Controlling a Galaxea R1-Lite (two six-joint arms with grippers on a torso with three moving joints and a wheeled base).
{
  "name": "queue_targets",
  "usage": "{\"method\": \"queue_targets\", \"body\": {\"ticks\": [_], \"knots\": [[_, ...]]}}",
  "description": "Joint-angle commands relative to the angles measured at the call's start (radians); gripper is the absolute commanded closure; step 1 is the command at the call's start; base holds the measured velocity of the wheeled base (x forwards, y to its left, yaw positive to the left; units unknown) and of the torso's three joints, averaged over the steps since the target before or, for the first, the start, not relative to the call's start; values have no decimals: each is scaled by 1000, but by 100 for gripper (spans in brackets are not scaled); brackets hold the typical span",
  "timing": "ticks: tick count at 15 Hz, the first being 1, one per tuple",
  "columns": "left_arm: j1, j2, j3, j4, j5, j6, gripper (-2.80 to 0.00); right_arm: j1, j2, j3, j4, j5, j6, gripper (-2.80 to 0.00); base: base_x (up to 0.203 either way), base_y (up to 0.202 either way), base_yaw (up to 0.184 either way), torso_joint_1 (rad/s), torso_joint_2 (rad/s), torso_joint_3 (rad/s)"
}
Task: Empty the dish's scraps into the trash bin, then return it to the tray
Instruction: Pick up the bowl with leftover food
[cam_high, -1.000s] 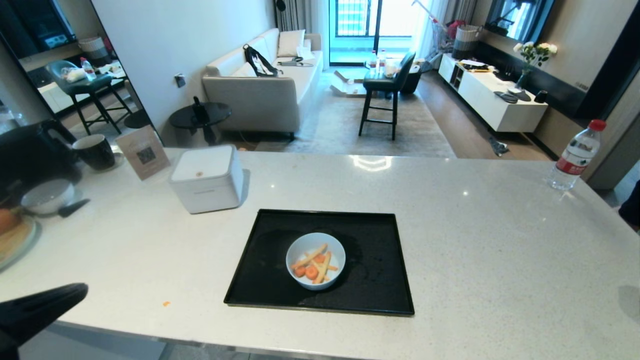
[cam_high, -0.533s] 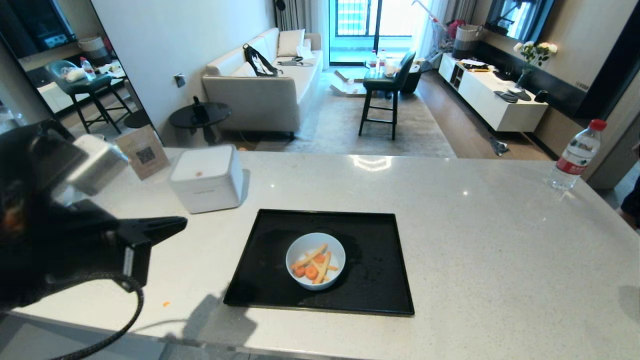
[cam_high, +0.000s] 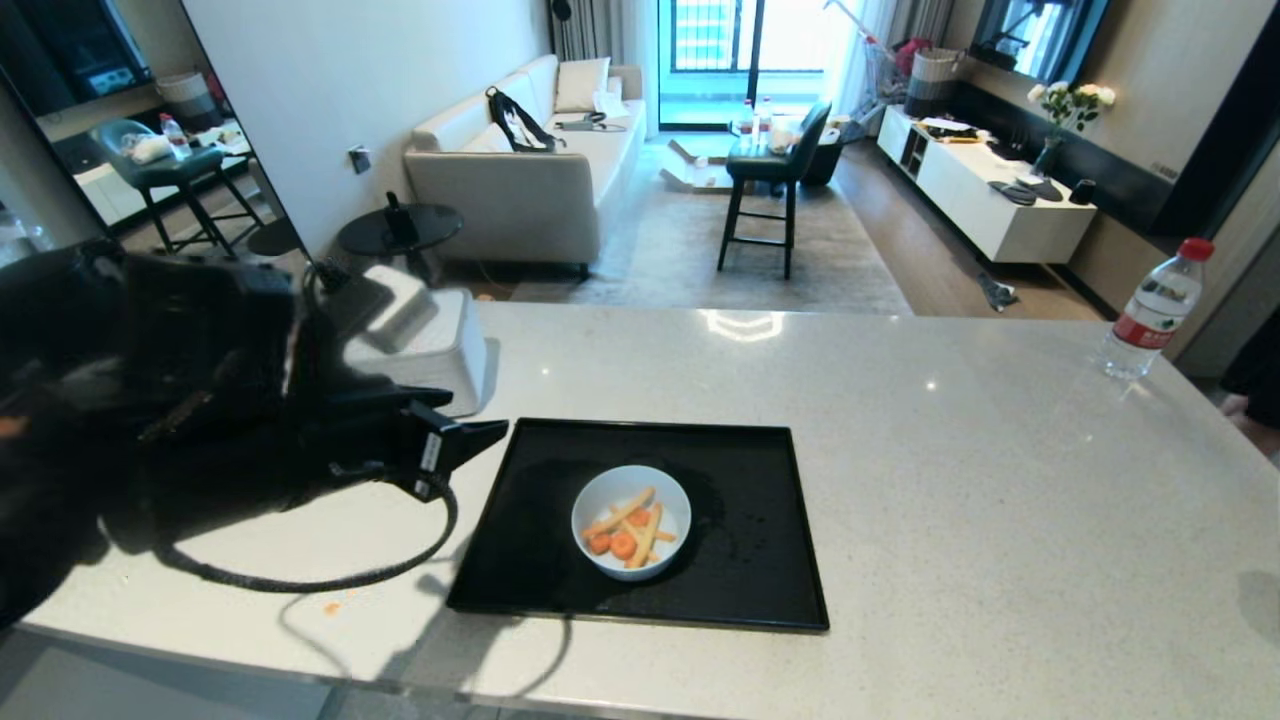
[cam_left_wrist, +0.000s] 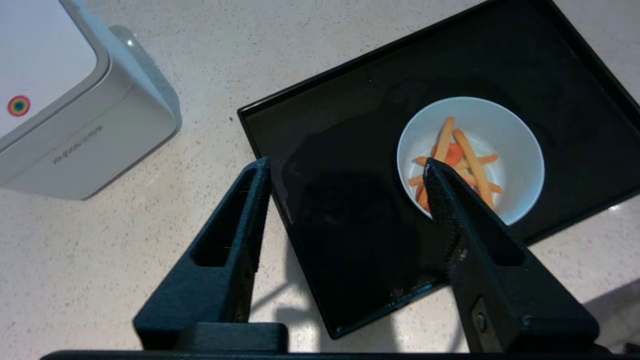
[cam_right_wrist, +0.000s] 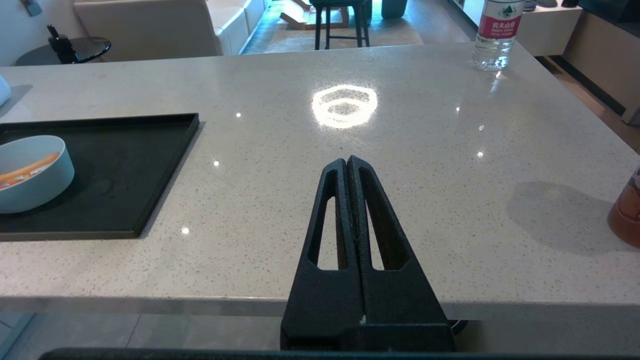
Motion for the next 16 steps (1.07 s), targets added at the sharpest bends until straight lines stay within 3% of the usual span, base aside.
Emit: {"method": "queue_targets", "body": {"ticks": [1,5,13,16], "knots": [[-27,107,-53,-2,22,1,-280,0,0,0,-1,0,1,0,0,0,0,0,0,0],[-66,235,-165,0,81,-1,-280,0,0,0,-1,0,0,0,0,0,0,0,0,0],[-89,400,-269,24,178,-6,-280,0,0,0,-1,0,1,0,0,0,0,0,0,0],[-88,440,-286,27,254,-5,-280,0,0,0,-1,0,1,0,0,0,0,0,0,0]]}}
